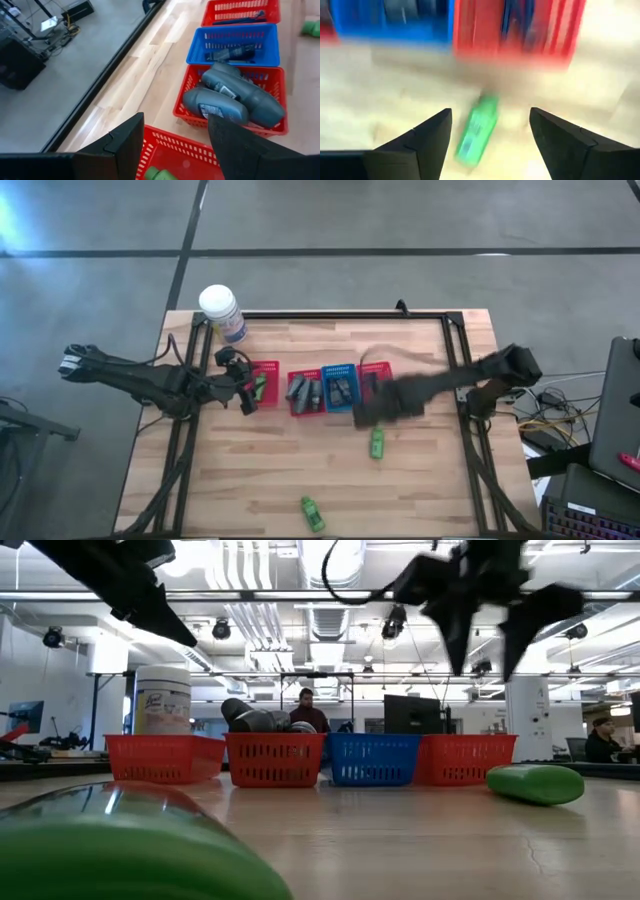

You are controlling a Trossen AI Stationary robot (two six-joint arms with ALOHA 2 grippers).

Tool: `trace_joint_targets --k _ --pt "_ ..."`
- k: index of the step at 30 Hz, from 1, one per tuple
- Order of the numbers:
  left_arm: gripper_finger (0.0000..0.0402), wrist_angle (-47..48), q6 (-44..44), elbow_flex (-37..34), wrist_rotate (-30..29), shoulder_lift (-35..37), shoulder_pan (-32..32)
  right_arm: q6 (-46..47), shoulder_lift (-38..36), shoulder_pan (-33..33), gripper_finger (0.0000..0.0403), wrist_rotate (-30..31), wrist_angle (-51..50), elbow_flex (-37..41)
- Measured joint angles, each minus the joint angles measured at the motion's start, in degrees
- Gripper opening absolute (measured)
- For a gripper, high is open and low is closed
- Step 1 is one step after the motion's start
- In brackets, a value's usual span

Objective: Pick & Place Travel size toiletries
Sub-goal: Put the green shampoo into the left red bin

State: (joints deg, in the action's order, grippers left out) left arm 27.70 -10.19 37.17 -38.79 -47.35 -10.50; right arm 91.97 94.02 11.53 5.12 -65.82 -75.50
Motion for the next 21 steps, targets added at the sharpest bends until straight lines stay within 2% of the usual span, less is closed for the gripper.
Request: trace_joint_targets --k 3,6,15,18,21 --pt "0.0222 -0.1 0.0 0.0 0.9 0.0 0.0 13.7 2.8 7.3 0.0275 -1.2 5.6 1.1" --pt "0.0222 -0.1 0.9 0.0 2.1 0.0 0.0 20.1 7.5 10.2 0.0286 -2.1 8.8 1.4" --pt "0.0222 0.0 3.0 0.0 4.9 0.0 0.0 17.7 17.6 10.0 0.032 -5.2 10.5 1.0" --pt "0.0222 -0.1 3.0 0.0 4.9 0.0 0.0 16.8 18.5 10.0 0.0299 -5.7 11.3 1.4" --pt "0.0222 -0.1 3.0 0.0 4.9 0.0 0.0 14.8 18.9 9.3 0.0251 -5.7 13.0 2.0"
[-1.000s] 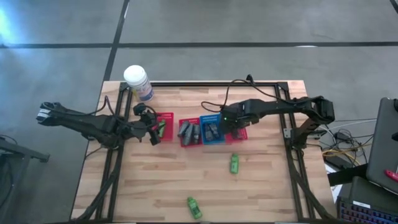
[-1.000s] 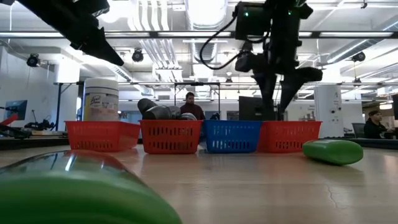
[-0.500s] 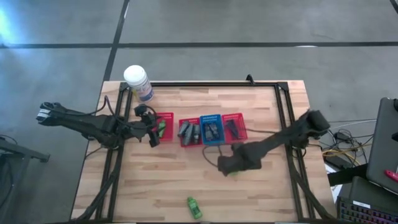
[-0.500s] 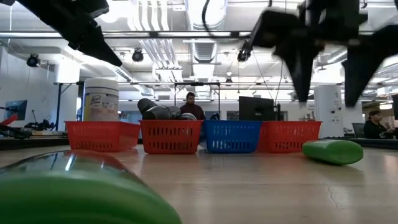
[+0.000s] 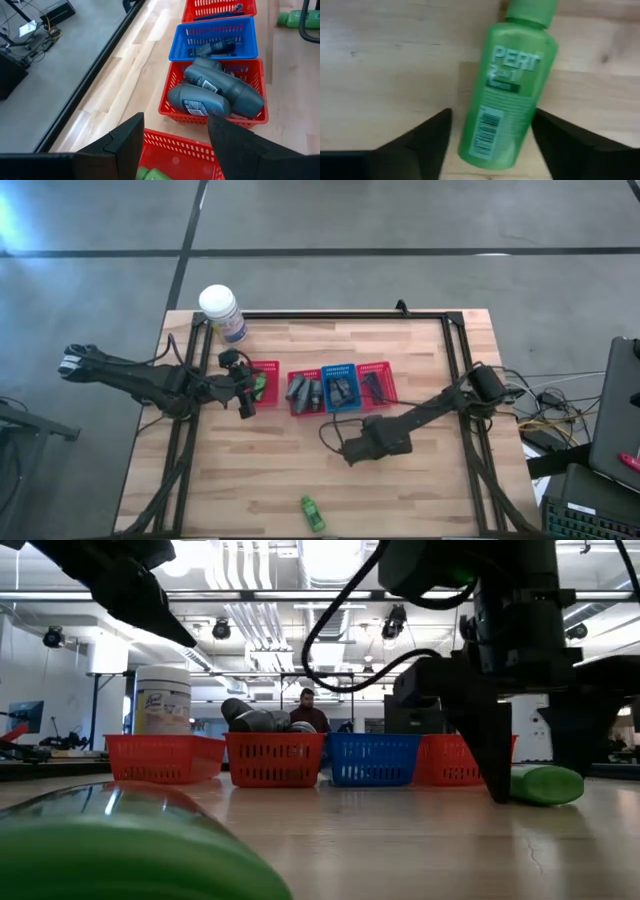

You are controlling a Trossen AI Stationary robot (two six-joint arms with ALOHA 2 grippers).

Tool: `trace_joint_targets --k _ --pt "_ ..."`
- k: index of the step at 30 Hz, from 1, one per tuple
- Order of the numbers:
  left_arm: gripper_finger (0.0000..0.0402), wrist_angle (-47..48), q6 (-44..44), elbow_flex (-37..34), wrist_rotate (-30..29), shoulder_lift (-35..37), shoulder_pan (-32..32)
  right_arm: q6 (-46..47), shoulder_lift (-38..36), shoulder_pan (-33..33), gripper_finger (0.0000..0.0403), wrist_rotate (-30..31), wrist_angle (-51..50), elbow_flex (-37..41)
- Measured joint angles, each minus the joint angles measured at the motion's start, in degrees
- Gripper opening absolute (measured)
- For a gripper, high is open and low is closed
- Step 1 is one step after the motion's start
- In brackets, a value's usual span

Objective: Pick & Place Travel size toiletries
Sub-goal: Put the green shampoo into the left red bin

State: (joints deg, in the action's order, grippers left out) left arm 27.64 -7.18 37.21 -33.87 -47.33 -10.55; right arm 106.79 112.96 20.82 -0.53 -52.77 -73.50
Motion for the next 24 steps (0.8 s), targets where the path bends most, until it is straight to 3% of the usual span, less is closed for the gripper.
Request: trace_joint_targets --k 6,9,12,14,16,19,21,24 --pt "0.0222 0.0 2.6 0.0 0.0 0.0 0.0 -12.2 -1.2 -2.7 0.0111 -0.8 1.1 0.1" --pt "0.0222 0.9 7.9 0.0 3.9 0.6 -0.6 -19.8 -4.7 -3.5 0.0107 1.3 1.3 -1.0" --pt "0.0222 1.9 24.5 -0.1 16.1 1.6 -2.8 -33.5 -10.6 -4.7 0.0107 1.8 6.7 -3.0" --pt "0.0222 0.3 36.7 -0.9 19.9 1.7 -4.7 -41.2 -13.8 -6.1 0.0107 -0.4 11.4 -4.1" --pt "0.0222 -5.8 47.6 -2.3 17.6 1.5 -6.1 -45.9 -14.7 -8.3 0.0107 -4.4 14.4 -6.1" --pt "0.0222 -22.7 58.4 -5.5 15.4 0.9 -6.1 -50.8 -14.4 -11.5 0.0109 -9.8 13.6 -9.6" --pt "0.0222 -32.9 60.4 -7.6 18.1 0.2 -5.5 -53.4 -13.5 -13.1 0.0114 -11.9 13.6 -12.4" --pt "0.0223 -36.7 61.6 -9.4 22.1 -1.7 -3.9 -57.4 -12.7 -14.3 0.0113 -13.1 10.4 -15.8"
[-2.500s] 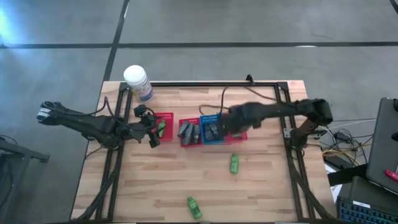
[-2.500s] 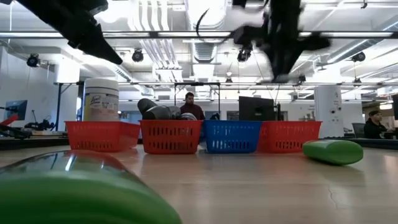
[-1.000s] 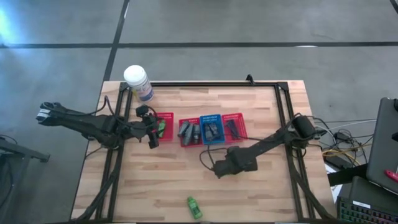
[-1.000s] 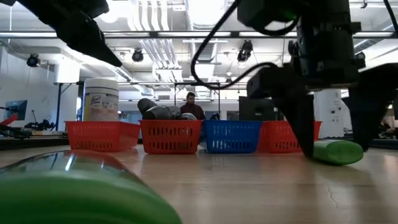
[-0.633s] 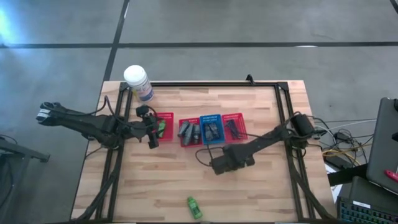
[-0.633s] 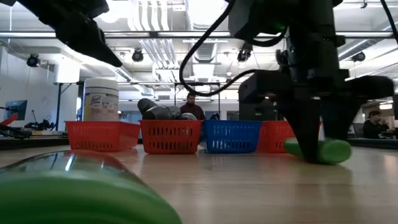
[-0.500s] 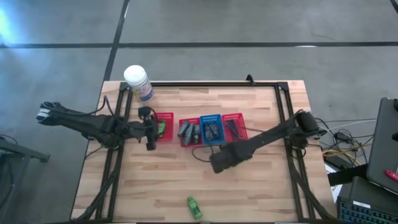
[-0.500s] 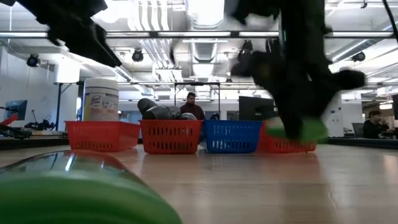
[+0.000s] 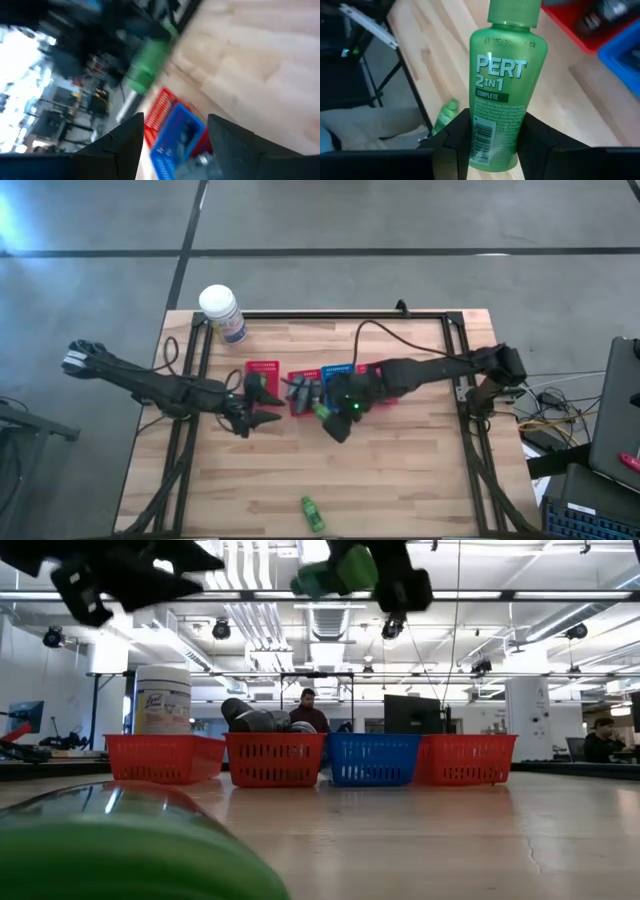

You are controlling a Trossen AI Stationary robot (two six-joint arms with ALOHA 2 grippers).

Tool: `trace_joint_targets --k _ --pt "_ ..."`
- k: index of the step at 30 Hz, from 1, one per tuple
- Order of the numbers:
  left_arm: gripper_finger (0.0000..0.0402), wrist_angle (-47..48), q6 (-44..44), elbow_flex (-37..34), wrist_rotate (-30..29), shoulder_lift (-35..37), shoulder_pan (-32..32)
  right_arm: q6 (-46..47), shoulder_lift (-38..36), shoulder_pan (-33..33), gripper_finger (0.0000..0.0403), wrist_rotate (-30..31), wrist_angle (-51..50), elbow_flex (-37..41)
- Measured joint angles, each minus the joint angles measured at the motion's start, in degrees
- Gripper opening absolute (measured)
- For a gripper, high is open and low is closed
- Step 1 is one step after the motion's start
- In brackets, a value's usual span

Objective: Pick & Place Travel size toiletries
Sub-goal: Put the green shampoo into the left red bin

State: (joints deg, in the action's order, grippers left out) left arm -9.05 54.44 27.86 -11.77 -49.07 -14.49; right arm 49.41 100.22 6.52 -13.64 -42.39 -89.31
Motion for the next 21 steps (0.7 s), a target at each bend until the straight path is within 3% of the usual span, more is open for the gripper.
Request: trace_joint_targets --k 7,12,21 --pt "0.0223 -8.8 2.6 3.7 2.8 -8.0 2.4 -3.4 2.5 -0.6 0.0117 -4.1 -4.0 -3.1" --pt "0.0223 -7.8 3.1 8.7 3.6 -16.3 3.4 -3.4 2.8 -0.5 0.0118 -5.5 -3.8 -3.4" --pt "0.0223 -12.4 5.5 13.1 8.4 -24.1 4.3 -4.2 2.6 0.7 0.0122 -6.4 -4.0 -3.3"
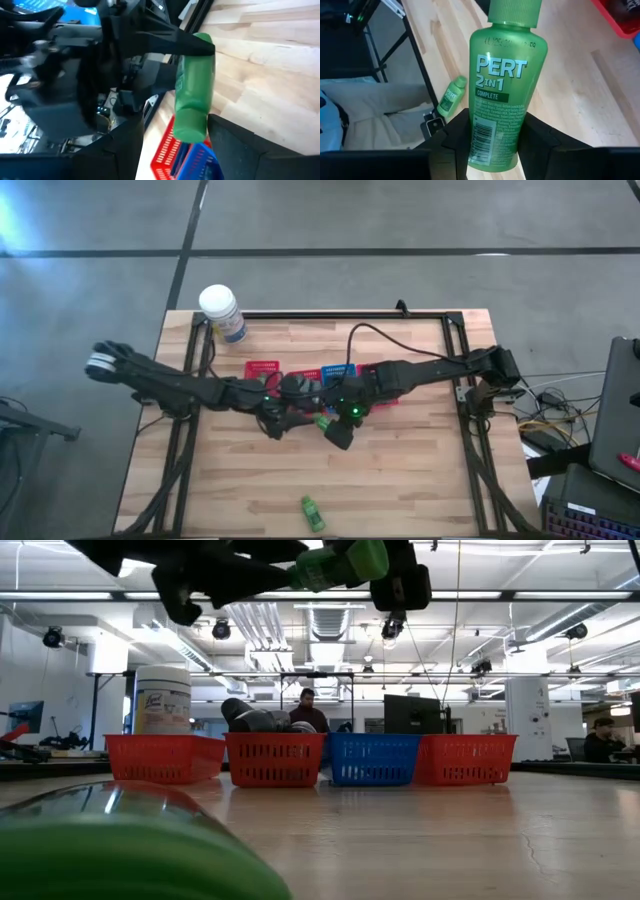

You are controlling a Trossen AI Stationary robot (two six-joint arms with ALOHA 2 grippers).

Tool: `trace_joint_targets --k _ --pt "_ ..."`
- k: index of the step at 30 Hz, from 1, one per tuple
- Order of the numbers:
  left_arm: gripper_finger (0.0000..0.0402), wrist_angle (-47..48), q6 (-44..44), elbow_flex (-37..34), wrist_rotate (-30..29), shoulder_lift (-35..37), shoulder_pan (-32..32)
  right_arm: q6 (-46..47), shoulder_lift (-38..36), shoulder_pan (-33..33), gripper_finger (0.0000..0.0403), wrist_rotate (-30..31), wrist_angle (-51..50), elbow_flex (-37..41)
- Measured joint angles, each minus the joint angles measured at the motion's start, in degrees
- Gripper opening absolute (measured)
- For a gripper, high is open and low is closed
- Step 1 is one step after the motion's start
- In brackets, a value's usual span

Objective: Pick & Place Travel size toiletries
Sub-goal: Put the green shampoo into the left red bin

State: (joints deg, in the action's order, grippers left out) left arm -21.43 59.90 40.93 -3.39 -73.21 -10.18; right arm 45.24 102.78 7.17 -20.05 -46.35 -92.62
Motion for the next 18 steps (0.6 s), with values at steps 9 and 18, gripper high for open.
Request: trace_joint_targets --k 9,18 --pt "0.0223 0.3 -0.2 3.6 1.6 -4.4 0.0 -1.6 -0.1 0.2 0.0115 -0.4 -0.3 0.0" --pt "0.0172 0.4 -0.3 4.3 2.0 -6.8 -0.1 -1.8 -0.1 0.2 0.0117 -1.0 -0.2 0.0"
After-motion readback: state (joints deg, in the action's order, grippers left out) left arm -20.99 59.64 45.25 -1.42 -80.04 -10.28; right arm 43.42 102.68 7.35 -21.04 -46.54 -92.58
